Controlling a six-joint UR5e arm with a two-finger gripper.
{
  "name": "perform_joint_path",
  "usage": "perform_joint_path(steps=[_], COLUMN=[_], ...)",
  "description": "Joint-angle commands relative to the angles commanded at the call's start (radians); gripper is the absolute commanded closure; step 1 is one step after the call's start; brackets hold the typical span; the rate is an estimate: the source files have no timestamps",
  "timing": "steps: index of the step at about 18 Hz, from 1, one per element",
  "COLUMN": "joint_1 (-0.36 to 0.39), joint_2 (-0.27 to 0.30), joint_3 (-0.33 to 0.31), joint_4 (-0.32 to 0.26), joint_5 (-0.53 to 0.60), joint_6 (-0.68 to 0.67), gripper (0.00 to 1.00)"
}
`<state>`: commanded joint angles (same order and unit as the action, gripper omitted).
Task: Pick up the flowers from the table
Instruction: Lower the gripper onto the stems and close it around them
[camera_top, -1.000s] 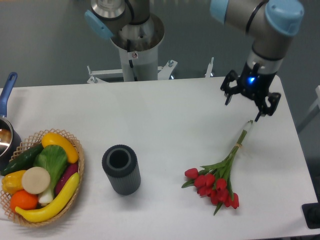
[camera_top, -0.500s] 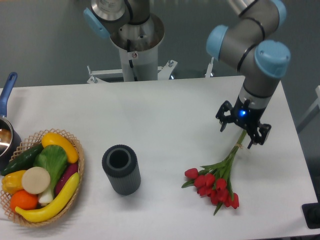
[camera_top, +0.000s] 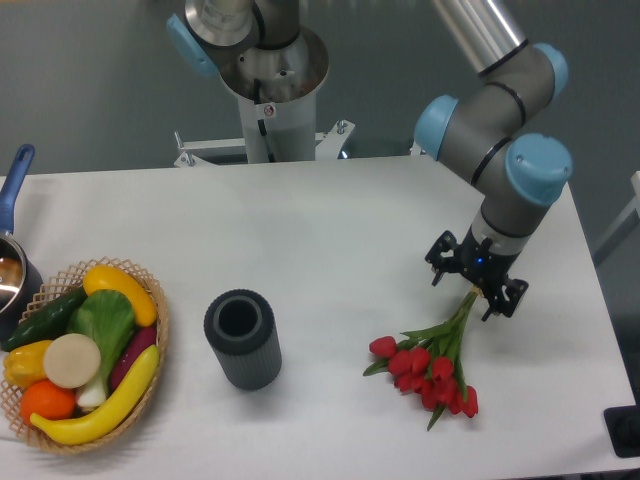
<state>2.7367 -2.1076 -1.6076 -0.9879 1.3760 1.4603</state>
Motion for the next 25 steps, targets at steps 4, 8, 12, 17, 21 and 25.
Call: perform_joint_path(steps=[4,8,12,17,21,25], joint_1=[0.0,0.003,0.0,-0.002,-0.002,-0.002], joint_2=[-0.017,-0.028,-0.048,-0.052,-0.052,-0.051], joint_3=[0.002,0.011,0.015,0.006,0.002,0.006], joint_4=[0.009,0.017,0.041,0.055,0.057,0.057], joint_5=[0.002,0.002,0.003,0.003,0.005,0.005], joint_6=[0.002,0.008,-0.003,-0.002,-0.002,-0.006], gripper=[0.0,0.0,0.0,0.04,0.2,0.59])
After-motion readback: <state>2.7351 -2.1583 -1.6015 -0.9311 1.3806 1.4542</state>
